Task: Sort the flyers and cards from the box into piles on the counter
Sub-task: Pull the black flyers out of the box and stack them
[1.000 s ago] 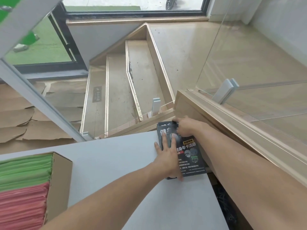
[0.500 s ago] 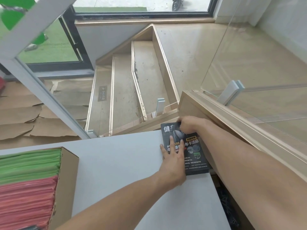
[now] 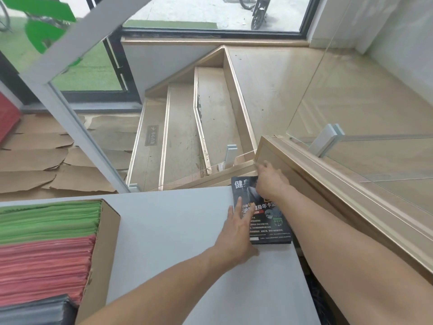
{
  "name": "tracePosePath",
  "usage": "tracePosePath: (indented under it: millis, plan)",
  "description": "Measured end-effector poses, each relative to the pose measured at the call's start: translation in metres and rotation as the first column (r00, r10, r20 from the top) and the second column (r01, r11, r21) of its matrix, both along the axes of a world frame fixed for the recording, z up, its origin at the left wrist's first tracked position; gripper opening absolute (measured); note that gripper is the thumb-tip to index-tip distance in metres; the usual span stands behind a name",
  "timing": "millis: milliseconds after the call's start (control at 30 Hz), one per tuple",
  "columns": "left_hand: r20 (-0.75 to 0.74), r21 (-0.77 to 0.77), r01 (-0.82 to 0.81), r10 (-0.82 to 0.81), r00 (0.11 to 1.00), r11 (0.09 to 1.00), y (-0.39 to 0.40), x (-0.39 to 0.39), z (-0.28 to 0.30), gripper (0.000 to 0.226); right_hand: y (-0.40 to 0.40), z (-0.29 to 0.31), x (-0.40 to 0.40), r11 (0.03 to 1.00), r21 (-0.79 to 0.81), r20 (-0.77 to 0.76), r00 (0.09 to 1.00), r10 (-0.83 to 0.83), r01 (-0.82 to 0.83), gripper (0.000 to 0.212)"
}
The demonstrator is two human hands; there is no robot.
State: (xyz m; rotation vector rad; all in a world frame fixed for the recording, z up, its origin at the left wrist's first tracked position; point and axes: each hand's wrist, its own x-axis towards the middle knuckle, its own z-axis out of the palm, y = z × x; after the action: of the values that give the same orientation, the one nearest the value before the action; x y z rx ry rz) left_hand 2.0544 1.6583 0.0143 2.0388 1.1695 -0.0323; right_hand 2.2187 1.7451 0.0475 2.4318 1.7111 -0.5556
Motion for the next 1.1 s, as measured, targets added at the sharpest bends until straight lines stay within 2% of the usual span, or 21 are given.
tracePosePath:
  millis: [67, 167, 233, 333, 433, 500, 567, 633, 733, 800, 867, 933, 1000, 1100]
  plan:
    - [0.060, 0.086, -0.041, 0.036, 0.998, 0.995, -0.009, -0.017, 0.002, 0.115, -0.015, 0.009, -0.016, 0.990, 0.141, 0.048, 0.999, -0.009, 0.002, 0.060]
    - [0.168, 0.152, -0.162, 0.136, 0.976, 0.975, -0.031, -0.051, 0.000, 0.106, -0.046, 0.008, -0.041, 0.934, 0.356, 0.066, 0.996, -0.065, 0.037, 0.044]
    - [0.221, 0.186, -0.238, 0.195, 0.955, 0.953, -0.047, -0.074, 0.001, 0.099, -0.071, -0.002, -0.056, 0.938, 0.336, 0.029, 0.995, -0.097, 0.082, 0.043]
    - [0.279, 0.210, -0.297, 0.234, 0.931, 0.931, -0.076, -0.107, 0.006, 0.092, -0.100, -0.024, -0.069, 0.979, 0.185, 0.005, 0.996, -0.088, 0.086, 0.044]
    - [0.374, 0.252, -0.379, 0.272, 0.887, 0.890, -0.100, -0.140, 0.019, 0.085, -0.110, -0.021, -0.077, 0.976, 0.192, -0.022, 0.995, -0.097, 0.099, 0.047]
    - [0.466, 0.309, -0.452, 0.281, 0.839, 0.837, -0.112, -0.163, 0.031, 0.079, -0.112, -0.012, -0.088, 0.958, 0.261, -0.079, 0.992, -0.097, 0.115, 0.047]
    - [0.544, 0.349, -0.538, 0.302, 0.783, 0.767, -0.124, -0.187, 0.042, 0.072, -0.119, -0.003, -0.111, 0.929, 0.362, -0.154, 0.988, -0.024, 0.079, 0.043]
    - [0.584, 0.370, -0.628, 0.355, 0.730, 0.685, -0.137, -0.216, 0.054, 0.067, -0.130, 0.003, -0.151, 0.893, 0.450, -0.257, 0.958, 0.125, 0.004, 0.036]
    - [0.610, 0.357, -0.743, 0.461, 0.645, 0.567, -0.156, -0.259, 0.066, 0.063, -0.154, 0.013, -0.227, 0.815, 0.569, -0.377, 0.846, 0.377, -0.110, 0.031]
    - [0.642, 0.304, -0.820, 0.532, 0.553, 0.485, -0.167, -0.289, 0.069, 0.059, -0.174, 0.024, -0.278, 0.679, 0.702, -0.338, 0.739, 0.583, -0.214, 0.030]
    - [0.619, 0.324, -0.853, 0.590, 0.518, 0.409, -0.176, -0.318, 0.066, 0.057, -0.191, 0.033, -0.324, 0.532, 0.800, -0.257, 0.641, 0.723, -0.279, 0.028]
    - [0.538, 0.365, -0.854, 0.665, 0.518, 0.370, -0.183, -0.347, 0.057, 0.058, -0.203, 0.038, -0.363, 0.450, 0.821, -0.187, 0.578, 0.794, -0.351, 0.028]
    - [0.411, 0.417, -0.826, 0.732, 0.543, 0.379, -0.184, -0.374, 0.046, 0.061, -0.207, 0.036, -0.392, 0.419, 0.782, -0.105, 0.565, 0.819, -0.462, 0.033]
    - [0.226, 0.538, -0.716, 0.742, 0.631, 0.446, -0.182, -0.403, 0.029, 0.071, -0.207, 0.026, -0.413, 0.445, 0.639, 0.060, 0.618, 0.784, -0.627, 0.047]
